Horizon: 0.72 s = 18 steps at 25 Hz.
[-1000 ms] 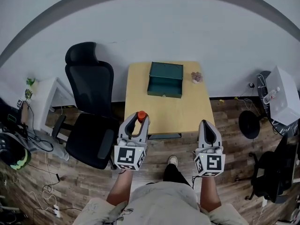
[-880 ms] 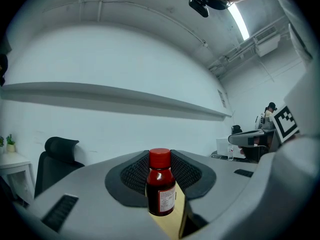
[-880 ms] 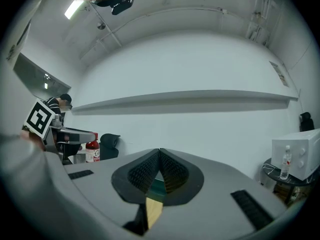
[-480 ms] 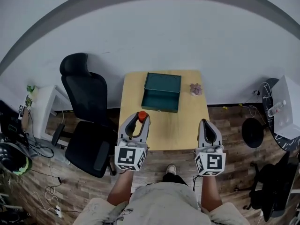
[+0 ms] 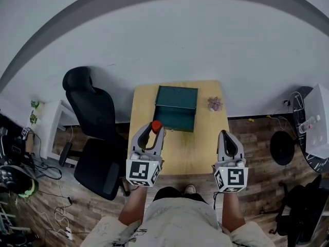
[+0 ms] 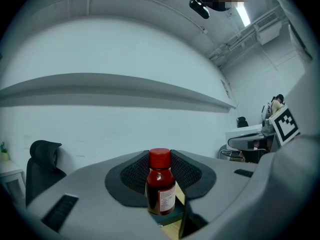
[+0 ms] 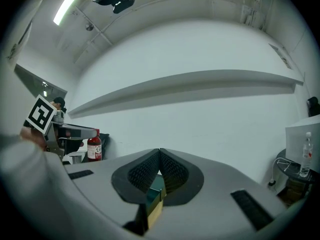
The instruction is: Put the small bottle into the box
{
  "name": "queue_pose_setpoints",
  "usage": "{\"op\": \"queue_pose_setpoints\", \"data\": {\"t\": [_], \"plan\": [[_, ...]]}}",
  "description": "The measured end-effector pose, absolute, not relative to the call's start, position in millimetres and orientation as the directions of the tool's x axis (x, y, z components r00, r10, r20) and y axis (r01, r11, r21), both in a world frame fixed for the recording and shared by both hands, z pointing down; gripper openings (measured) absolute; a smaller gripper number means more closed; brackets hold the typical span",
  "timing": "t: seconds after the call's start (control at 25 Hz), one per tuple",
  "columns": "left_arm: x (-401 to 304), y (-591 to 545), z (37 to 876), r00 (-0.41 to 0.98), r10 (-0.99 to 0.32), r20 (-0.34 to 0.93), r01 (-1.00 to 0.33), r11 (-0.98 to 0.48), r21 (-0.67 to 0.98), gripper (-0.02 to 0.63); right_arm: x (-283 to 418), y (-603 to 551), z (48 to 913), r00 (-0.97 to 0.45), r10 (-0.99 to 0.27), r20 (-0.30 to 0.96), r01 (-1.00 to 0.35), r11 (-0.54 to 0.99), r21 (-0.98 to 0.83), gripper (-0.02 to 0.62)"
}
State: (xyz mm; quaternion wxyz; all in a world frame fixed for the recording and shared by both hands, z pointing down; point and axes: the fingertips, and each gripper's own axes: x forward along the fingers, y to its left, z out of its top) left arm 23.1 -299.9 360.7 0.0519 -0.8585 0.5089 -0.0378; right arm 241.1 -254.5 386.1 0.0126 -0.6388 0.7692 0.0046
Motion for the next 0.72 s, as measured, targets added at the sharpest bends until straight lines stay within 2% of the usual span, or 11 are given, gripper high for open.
{"op": "queue_pose_setpoints", "data": {"t": [0.72], "plan": [[0.6,-397.6,385.9,0.485,-0.873,0.057,-0.869,-0.488,-0.078,0.134,209.3,-354.2,397.6,-0.199,-0.98,0.032,-0.98,0.199,0.006,0.015]]}}
